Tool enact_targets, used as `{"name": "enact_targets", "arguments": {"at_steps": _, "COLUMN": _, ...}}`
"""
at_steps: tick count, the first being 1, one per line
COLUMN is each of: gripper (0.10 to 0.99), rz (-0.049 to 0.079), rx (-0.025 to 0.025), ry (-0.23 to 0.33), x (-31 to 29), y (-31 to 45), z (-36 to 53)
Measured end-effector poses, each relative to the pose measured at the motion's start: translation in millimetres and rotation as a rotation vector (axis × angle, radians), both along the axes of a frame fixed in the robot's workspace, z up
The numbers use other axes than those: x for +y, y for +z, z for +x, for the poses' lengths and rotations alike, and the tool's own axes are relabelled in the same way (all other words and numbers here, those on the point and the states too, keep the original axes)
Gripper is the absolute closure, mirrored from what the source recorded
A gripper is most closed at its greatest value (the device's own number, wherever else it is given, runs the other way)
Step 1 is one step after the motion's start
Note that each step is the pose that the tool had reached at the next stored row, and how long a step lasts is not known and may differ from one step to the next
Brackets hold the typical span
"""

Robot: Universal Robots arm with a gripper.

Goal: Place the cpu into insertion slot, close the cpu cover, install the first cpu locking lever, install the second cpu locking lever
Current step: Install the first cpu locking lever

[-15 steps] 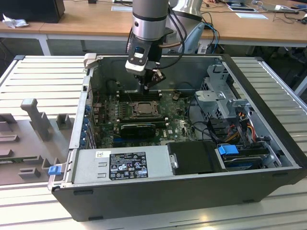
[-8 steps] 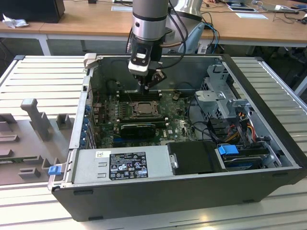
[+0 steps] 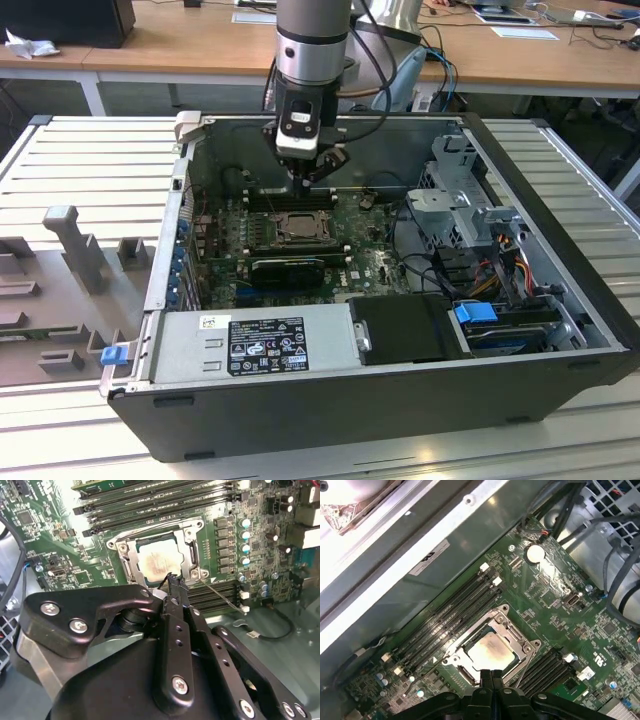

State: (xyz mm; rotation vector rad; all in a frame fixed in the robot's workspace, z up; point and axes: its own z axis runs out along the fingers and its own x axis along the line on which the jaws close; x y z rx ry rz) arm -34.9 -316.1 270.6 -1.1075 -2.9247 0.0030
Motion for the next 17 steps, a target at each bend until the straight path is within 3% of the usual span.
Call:
{"name": "enact_targets", "arguments": {"at_steps": 5, "gripper": 0.98, "rz": 0.0, "rx": 0.0, "ry": 0.054, "x": 0.0, "y": 0.0, "z": 0.0}}
{"name": "enact_targets", "arguments": {"at_steps": 8, "gripper": 0.98, "rz": 0.004, "rx": -0.0001, "ry": 0.147, "x": 0.0, "y": 0.0, "z": 0.0}}
{"name": "enact_targets", "arguments": {"at_steps": 17, "gripper": 0.98, "rz": 0.016, "rx": -0.0007, "ry": 0.34, "x": 0.0, "y": -0.1, "z": 0.0}}
